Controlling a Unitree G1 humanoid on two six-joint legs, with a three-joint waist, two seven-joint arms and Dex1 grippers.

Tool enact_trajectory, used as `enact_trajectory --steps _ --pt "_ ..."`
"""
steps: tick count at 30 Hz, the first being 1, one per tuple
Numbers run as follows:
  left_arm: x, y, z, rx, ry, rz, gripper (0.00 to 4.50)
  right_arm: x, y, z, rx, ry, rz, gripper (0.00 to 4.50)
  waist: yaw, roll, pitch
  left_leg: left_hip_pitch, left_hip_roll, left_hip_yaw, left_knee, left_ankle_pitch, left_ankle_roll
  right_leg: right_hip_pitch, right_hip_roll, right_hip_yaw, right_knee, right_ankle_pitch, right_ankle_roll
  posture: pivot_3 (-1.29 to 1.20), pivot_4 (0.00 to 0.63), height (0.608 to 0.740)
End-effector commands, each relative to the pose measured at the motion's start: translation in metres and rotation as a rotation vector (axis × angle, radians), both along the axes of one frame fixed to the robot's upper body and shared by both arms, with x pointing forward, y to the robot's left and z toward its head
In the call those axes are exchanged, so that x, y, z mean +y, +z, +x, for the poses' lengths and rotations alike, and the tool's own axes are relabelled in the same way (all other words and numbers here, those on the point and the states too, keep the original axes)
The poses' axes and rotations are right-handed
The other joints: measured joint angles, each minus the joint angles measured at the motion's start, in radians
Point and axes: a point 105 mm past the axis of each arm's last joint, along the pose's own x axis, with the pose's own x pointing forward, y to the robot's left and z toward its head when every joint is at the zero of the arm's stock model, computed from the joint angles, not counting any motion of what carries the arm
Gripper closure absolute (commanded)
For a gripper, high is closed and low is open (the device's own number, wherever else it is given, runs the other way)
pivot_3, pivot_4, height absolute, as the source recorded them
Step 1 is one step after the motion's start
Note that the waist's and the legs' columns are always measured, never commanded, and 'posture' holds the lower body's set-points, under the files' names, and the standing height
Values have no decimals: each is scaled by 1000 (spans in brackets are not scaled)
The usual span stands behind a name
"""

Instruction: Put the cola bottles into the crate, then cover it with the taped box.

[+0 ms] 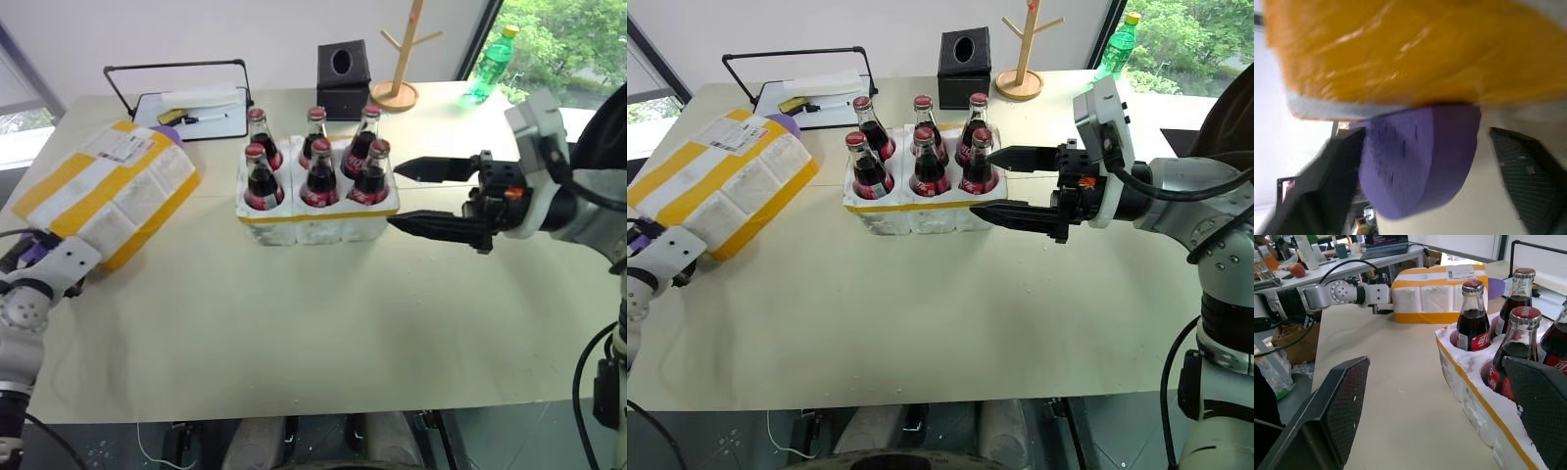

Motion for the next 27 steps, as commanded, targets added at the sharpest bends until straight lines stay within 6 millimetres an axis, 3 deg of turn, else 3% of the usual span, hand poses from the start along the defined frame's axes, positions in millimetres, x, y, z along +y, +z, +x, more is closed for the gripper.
enact_trajectory --steps 1,3,5,10,14,21,27 --pt "1 5 2 -20 -8 9 2340 -3 11 -3 -62 -14 9 0 0 0 0 0 0 0 0 0 0 0 0 0 0 0 0 0 150 736" --pt "2 6 2 -23 -2 15 3427 -4 10 -2 -67 -23 6 0 1 0 0 0 0 0 0 0 0 0 0 0 1 0 0 0 150 736" --pt "4 7 1 -27 11 26 4003 -7 10 1 -74 -42 4 0 2 0 0 0 0 0 1 0 0 0 0 0 1 0 0 0 150 736" --pt "10 25 0 -62 21 71 4003 -15 9 11 -43 -98 16 0 0 0 -1 0 0 0 1 0 0 0 0 0 1 0 0 0 150 736" --pt "13 54 2 -119 14 108 4003 -18 8 13 -55 -112 -4 0 0 0 0 0 0 0 0 0 0 -1 0 0 1 0 0 0 150 736" --pt "1 143 23 -303 -87 190 4003 -25 4 16 -43 -132 -16 0 5 -3 1 0 0 0 1 0 0 0 0 0 1 0 0 0 150 736" --pt "-42 219 51 -460 -270 215 4003 -28 2 16 -40 -149 -24 0 1 -5 1 -1 -1 0 2 0 0 0 0 -1 2 0 1 0 150 736"
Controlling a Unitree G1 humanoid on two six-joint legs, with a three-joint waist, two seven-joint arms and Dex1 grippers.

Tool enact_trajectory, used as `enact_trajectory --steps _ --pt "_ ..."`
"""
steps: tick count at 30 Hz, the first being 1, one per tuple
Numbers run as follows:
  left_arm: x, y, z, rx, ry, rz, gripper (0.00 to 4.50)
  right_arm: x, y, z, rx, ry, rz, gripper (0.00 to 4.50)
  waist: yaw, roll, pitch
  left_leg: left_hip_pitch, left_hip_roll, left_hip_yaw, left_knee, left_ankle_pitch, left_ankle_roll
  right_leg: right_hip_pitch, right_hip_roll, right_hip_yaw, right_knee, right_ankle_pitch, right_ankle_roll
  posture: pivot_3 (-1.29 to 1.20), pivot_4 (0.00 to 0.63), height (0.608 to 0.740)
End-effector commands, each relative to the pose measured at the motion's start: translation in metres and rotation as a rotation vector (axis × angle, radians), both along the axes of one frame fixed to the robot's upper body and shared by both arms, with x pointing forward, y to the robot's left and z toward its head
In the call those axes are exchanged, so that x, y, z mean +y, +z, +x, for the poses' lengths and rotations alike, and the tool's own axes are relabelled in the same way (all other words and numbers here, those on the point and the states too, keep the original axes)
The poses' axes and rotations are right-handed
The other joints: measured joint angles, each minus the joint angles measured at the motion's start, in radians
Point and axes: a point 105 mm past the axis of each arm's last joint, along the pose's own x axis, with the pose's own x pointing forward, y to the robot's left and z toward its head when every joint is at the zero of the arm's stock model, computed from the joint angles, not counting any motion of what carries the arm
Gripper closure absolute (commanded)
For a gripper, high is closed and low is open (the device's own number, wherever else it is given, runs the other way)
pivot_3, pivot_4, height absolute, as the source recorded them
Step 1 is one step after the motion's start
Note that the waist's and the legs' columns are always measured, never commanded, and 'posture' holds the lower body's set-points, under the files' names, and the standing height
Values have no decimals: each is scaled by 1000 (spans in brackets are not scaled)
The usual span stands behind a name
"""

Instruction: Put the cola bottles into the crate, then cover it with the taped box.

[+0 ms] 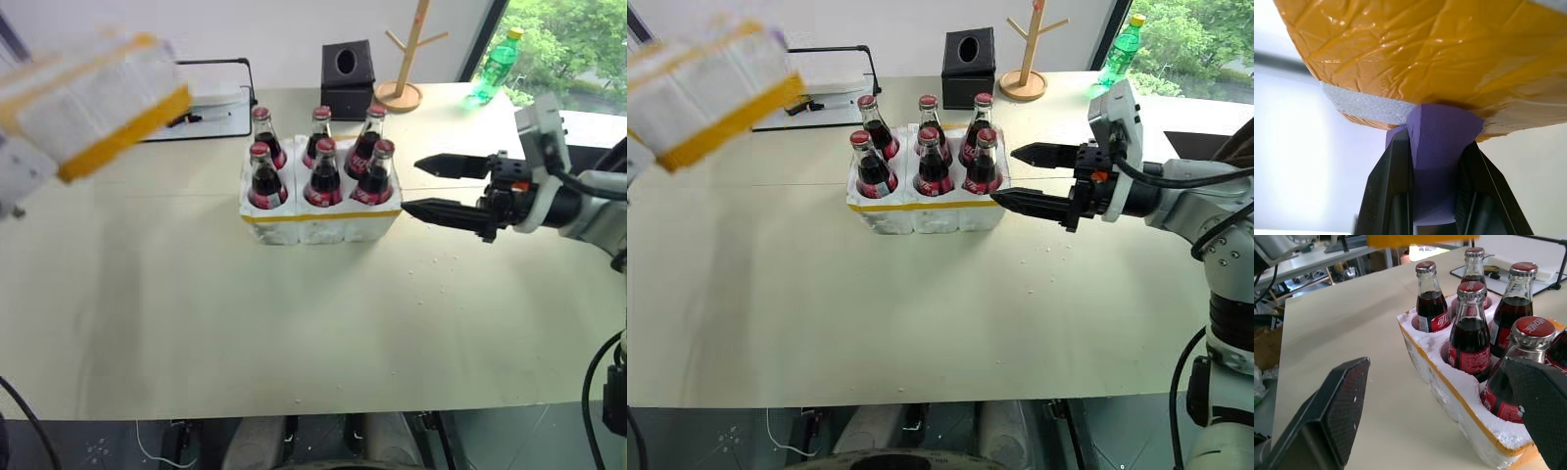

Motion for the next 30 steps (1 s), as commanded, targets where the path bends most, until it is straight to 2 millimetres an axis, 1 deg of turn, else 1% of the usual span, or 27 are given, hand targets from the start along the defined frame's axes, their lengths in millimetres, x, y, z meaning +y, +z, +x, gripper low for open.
enact_trajectory --steps 1,2,4,6,7,9,10,13,14,17,21,27,29,30 --pt "-24 37 8 -63 -107 31 4003 -4 10 -4 -58 -14 -4 0 -1 0 0 0 0 0 0 0 0 0 0 0 0 0 0 0 150 736" --pt "-33 43 12 -69 -151 19 4003 -4 10 -3 -57 -20 -2 0 -2 0 0 0 0 0 0 0 0 0 0 0 0 0 0 0 150 736" --pt "-61 54 19 -79 -278 -15 4003 -6 9 -4 -56 -32 1 0 -3 0 0 0 0 1 0 0 0 0 1 0 1 0 1 0 150 736" --pt "-94 59 24 -68 -423 -26 4003 -7 7 -5 -54 -41 -3 0 -2 0 0 0 0 1 1 0 0 0 1 0 2 0 1 0 150 736" --pt "-115 59 24 -50 -508 -15 4003 -9 6 -5 -52 -48 -6 0 -2 -1 0 0 0 1 2 0 0 0 1 -1 2 0 1 0 150 736" --pt "-148 54 20 -9 -656 22 4003 -11 5 -5 -51 -62 -8 0 -2 -1 0 -2 0 1 7 0 1 0 2 -1 2 0 1 0 150 736" --pt "-159 51 18 6 -704 37 4003 -12 5 -5 -51 -69 -9 0 -3 -1 1 -4 0 1 9 0 1 0 2 -1 2 1 2 0 150 736" --pt "-180 41 14 40 -787 42 4003 -15 4 -5 -52 -85 -7 0 -5 -1 1 -7 0 2 13 -1 2 0 2 0 1 2 4 0 150 736" --pt "-188 33 14 59 -806 90 4003 -16 4 -6 -52 -92 -5 0 -5 -1 1 -7 0 2 14 -2 4 0 1 1 1 2 5 0 150 736" --pt "-197 16 15 93 -830 181 4003 -18 4 -8 -50 -105 -1 0 -2 -1 1 -6 0 2 13 -2 5 -1 2 1 2 2 5 0 150 736" --pt "-196 5 18 104 -797 324 4003 -19 3 -8 -48 -119 7 0 -2 -1 1 -6 0 2 13 -2 5 0 2 0 2 2 5 0 150 736" --pt "-207 -7 24 80 -784 351 4003 -18 5 -8 -55 -128 28 0 0 -1 1 -6 0 2 14 -2 5 0 3 0 2 3 5 0 150 736" --pt "-208 -11 24 79 -774 358 4003 -18 5 -7 -56 -132 32 0 -1 -1 1 -6 0 2 14 -2 6 0 4 0 2 3 5 0 150 736" --pt "-208 -16 24 86 -772 350 3260 -18 5 -7 -56 -135 34 0 -1 -1 1 -6 0 2 14 -2 6 0 4 0 2 3 5 0 150 736"
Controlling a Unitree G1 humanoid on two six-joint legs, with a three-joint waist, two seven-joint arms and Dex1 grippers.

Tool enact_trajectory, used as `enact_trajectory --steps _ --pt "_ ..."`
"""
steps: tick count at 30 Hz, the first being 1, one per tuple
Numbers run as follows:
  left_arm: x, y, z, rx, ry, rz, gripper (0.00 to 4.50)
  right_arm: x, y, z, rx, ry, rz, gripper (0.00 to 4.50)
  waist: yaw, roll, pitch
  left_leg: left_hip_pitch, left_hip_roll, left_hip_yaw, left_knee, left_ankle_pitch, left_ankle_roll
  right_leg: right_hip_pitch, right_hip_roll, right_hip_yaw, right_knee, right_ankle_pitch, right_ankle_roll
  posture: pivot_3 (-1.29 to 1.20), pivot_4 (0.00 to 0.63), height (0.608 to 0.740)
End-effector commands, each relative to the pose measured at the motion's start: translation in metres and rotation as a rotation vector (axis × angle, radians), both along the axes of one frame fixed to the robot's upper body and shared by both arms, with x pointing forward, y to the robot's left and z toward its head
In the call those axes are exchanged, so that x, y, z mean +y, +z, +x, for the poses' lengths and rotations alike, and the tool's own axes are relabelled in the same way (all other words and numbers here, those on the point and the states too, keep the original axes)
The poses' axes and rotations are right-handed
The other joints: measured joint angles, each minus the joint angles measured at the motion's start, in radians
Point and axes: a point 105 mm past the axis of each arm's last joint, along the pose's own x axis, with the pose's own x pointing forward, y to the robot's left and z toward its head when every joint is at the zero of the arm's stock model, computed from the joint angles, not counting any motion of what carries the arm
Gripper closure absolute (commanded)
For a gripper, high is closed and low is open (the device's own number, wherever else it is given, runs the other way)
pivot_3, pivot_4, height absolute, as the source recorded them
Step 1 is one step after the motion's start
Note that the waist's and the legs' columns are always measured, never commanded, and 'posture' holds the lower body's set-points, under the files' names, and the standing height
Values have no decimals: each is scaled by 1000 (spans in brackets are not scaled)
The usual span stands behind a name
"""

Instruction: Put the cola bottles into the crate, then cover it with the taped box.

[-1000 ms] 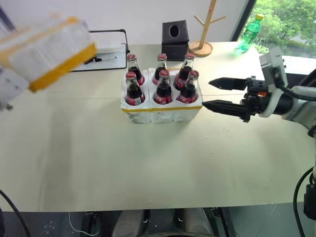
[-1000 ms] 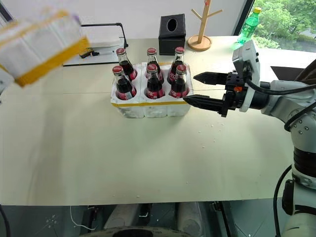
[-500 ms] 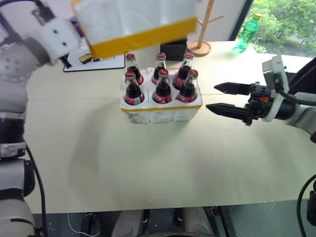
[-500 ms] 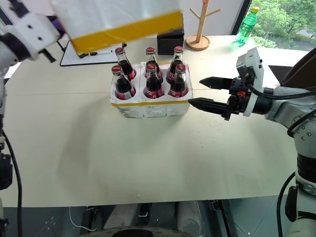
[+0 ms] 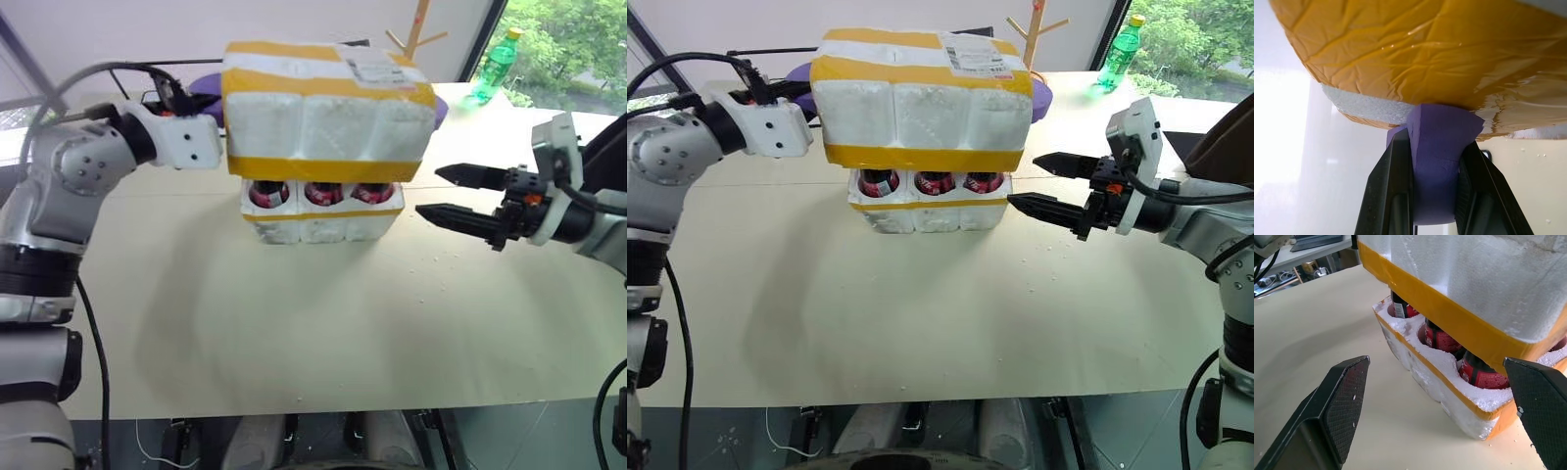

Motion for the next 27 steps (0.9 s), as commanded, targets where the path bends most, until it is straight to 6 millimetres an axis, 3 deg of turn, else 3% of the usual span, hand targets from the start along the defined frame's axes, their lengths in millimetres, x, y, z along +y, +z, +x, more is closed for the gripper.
enact_trajectory --steps 1,6,11,15,18,21,24,27 --pt "-3 3 -6 -48 -1 -7 3045 0 14 -5 -62 3 15 0 0 0 0 0 0 0 0 0 0 0 0 0 0 0 0 0 150 736" --pt "0 -19 -12 2 18 2 635 -1 13 -5 -58 -3 19 0 0 0 0 0 0 0 0 0 0 0 -1 0 0 0 0 0 150 736" --pt "15 -26 -20 22 37 9 635 -3 12 -2 -52 -11 23 0 0 0 0 0 0 0 0 0 0 0 -2 0 0 0 0 0 150 736" --pt "25 -32 -38 125 -6 -75 635 -4 9 -1 -42 -17 22 0 -2 0 0 0 0 0 0 0 0 0 -3 0 0 0 0 0 150 736" --pt "27 -43 -64 338 -101 -198 635 -6 6 -1 -28 -17 17 0 -2 0 0 0 0 0 0 0 0 -1 -3 1 0 0 0 0 150 736" --pt "47 -48 -84 722 -98 -550 635 -10 -2 -1 -3 -19 5 0 -3 0 0 0 1 0 0 0 0 0 -3 1 0 0 0 0 150 736" --pt "58 -33 -103 970 -172 -797 635 -13 -9 1 10 -23 -6 0 0 1 0 0 1 -1 0 0 0 0 -3 0 0 0 0 0 150 736" --pt "70 -17 -107 1022 -196 -881 635 -11 -14 3 7 -20 -23 0 -1 1 0 2 1 -2 1 0 0 2 -1 0 0 0 0 0 150 736"
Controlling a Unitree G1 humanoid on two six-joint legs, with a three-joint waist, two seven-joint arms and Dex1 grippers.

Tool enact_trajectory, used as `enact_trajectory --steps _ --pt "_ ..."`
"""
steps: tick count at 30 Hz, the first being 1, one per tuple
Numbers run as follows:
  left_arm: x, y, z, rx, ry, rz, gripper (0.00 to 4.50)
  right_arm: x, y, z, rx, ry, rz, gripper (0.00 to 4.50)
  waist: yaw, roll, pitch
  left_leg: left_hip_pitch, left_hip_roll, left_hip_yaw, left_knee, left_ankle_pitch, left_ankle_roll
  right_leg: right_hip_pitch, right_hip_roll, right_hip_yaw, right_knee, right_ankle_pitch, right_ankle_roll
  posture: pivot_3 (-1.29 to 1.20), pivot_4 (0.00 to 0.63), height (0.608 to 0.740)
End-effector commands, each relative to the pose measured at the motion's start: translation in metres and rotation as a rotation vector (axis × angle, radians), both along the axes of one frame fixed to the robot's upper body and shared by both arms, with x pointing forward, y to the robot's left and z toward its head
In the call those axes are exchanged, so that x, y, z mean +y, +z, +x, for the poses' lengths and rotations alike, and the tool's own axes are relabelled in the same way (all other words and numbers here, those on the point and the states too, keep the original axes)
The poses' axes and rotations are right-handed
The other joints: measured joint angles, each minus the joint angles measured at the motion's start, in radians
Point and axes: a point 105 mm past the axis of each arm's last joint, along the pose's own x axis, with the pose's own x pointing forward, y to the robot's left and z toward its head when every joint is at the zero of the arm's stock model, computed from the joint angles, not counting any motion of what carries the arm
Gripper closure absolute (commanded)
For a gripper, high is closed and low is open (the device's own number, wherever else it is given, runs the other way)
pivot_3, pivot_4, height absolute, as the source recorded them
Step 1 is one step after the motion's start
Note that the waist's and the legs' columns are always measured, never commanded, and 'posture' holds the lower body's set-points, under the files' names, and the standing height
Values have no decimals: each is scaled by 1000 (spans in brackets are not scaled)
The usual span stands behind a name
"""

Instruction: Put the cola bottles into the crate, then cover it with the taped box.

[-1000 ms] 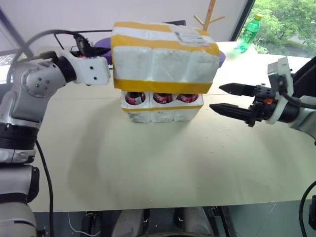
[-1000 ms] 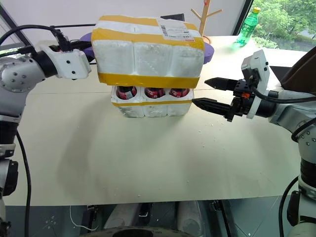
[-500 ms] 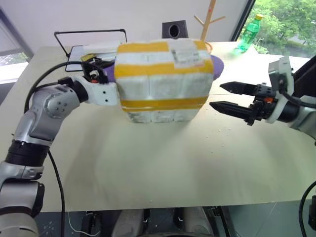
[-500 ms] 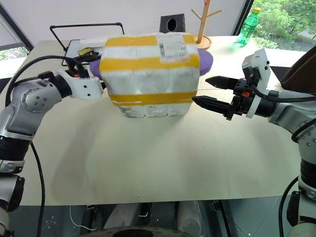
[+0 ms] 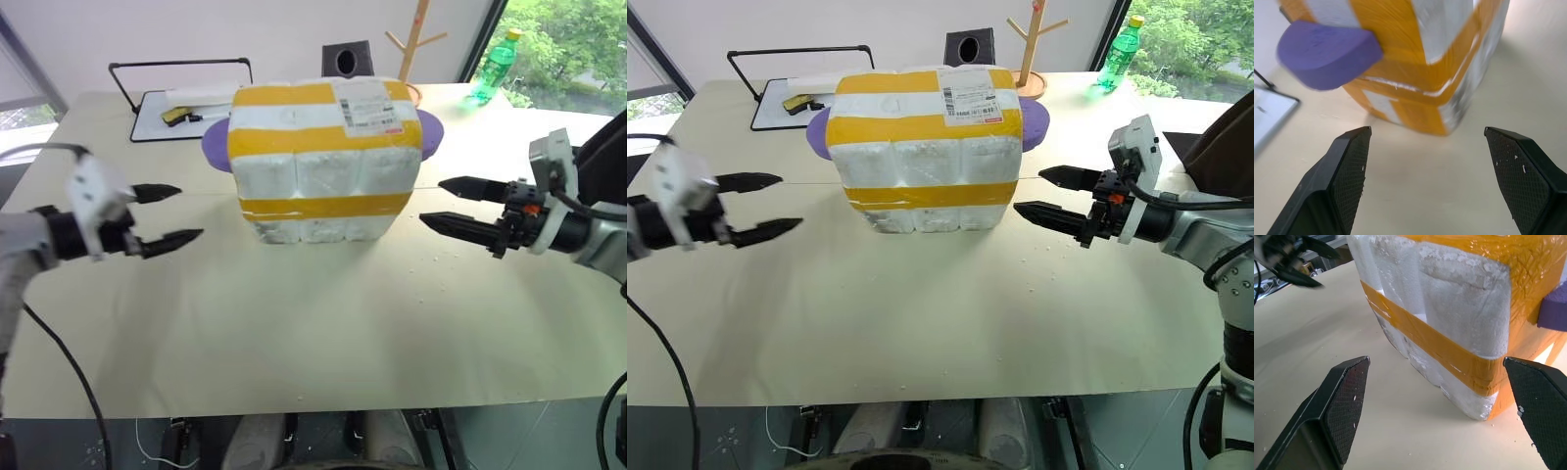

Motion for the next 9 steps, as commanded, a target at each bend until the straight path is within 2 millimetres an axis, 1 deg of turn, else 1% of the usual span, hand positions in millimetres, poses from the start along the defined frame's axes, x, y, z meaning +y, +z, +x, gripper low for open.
enact_trajectory --steps 1,4,7,9 --pt "7 30 -10 23 -38 -104 635 1 5 -1 -49 9 -21 0 -1 0 0 1 0 0 0 0 0 1 2 0 0 0 0 0 150 736" --pt "8 38 -12 41 -47 -104 635 3 3 -1 -45 14 -11 0 -2 0 0 3 0 0 0 0 0 2 2 0 0 0 0 0 150 736" --pt "8 38 -12 46 -47 -82 635 3 1 2 -42 13 -10 0 -3 0 0 3 0 0 -1 0 0 2 1 1 0 0 0 0 150 736" --pt "10 32 -11 48 -26 -48 635 2 0 4 -39 9 -8 0 -2 0 0 3 0 0 -1 0 0 2 0 1 0 0 0 0 150 736"
